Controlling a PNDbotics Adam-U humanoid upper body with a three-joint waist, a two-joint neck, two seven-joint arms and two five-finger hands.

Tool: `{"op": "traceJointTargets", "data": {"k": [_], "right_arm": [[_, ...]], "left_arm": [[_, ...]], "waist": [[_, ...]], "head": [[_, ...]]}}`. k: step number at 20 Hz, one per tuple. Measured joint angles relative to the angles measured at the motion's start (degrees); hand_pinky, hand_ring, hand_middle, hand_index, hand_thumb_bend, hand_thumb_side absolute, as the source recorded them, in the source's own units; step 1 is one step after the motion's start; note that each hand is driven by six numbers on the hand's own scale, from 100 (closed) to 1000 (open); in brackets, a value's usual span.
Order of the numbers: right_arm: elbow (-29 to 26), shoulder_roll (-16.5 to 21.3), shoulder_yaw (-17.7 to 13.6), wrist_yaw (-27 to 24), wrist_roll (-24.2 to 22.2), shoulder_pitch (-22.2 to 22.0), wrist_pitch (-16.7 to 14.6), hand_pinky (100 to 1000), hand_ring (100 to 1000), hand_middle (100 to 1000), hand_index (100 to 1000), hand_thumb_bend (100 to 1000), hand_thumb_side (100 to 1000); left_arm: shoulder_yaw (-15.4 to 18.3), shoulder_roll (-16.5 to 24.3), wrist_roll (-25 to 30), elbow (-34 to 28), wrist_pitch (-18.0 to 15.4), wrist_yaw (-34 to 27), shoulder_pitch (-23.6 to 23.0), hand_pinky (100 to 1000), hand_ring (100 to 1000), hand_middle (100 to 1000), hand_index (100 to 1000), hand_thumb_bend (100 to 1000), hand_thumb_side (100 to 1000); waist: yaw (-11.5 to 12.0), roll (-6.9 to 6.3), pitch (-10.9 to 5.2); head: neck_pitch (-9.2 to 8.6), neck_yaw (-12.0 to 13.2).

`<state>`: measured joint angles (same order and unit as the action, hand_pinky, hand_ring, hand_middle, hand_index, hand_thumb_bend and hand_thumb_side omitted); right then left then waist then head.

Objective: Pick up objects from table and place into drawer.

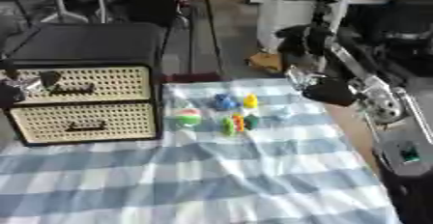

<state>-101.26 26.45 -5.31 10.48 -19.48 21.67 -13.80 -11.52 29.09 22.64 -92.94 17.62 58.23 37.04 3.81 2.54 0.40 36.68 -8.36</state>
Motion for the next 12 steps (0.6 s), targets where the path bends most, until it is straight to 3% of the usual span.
{"op": "traceJointTargets", "data": {"k": [12], "right_arm": [[0.3, -0.1, 0.0, 0.0, -0.3, 0.0, -0.2, 609, 615, 614, 828, 100, 450]], "left_arm": [[-1.1, -1.2, 0.8, 4.1, -1.3, 0.8, 2.0, 100, 100, 100, 533, 699, 1000]], "waist": [[-0.4, 0.27, 0.04]], "head": [[-0.01, 0.2]]}}
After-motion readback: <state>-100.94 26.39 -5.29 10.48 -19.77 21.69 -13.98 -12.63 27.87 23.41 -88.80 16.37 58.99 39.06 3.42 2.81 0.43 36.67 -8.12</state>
